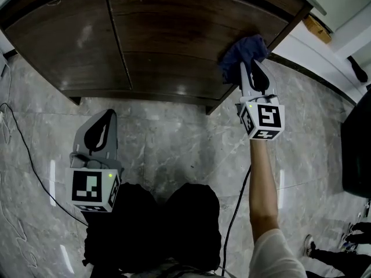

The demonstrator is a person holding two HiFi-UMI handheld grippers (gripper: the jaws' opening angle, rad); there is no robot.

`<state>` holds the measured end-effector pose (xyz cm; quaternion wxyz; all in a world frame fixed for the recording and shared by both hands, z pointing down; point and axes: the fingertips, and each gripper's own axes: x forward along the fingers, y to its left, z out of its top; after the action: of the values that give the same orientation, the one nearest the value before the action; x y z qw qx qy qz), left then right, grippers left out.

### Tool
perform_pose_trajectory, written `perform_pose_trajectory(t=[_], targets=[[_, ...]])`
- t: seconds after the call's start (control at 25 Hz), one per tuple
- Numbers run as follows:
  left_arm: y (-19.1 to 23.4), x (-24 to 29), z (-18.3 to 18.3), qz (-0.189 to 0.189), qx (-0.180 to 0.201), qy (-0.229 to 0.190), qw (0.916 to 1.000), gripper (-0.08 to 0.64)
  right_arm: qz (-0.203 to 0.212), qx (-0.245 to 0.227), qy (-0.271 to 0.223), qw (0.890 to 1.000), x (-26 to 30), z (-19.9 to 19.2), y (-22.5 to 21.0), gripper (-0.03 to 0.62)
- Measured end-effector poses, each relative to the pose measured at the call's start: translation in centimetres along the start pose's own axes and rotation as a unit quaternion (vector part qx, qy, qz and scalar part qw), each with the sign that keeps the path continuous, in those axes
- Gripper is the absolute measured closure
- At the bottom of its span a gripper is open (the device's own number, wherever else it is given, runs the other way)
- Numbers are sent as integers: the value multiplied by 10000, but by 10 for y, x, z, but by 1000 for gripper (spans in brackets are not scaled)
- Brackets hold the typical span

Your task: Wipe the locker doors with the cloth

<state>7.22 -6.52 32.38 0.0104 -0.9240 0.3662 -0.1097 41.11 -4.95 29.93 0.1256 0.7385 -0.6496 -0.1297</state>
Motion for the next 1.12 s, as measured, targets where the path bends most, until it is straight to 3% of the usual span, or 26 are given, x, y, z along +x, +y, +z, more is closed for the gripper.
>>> perform_pose_trajectory(t=[0.56,1.12], targets=[[4,-2,-10,106,-10,77,9999,560,260,277,594,9975,-2,-86,36,518],[17,-4,-17,246,-28,130,9996,560,589,484,1324,9883,-2,-170,77,517]])
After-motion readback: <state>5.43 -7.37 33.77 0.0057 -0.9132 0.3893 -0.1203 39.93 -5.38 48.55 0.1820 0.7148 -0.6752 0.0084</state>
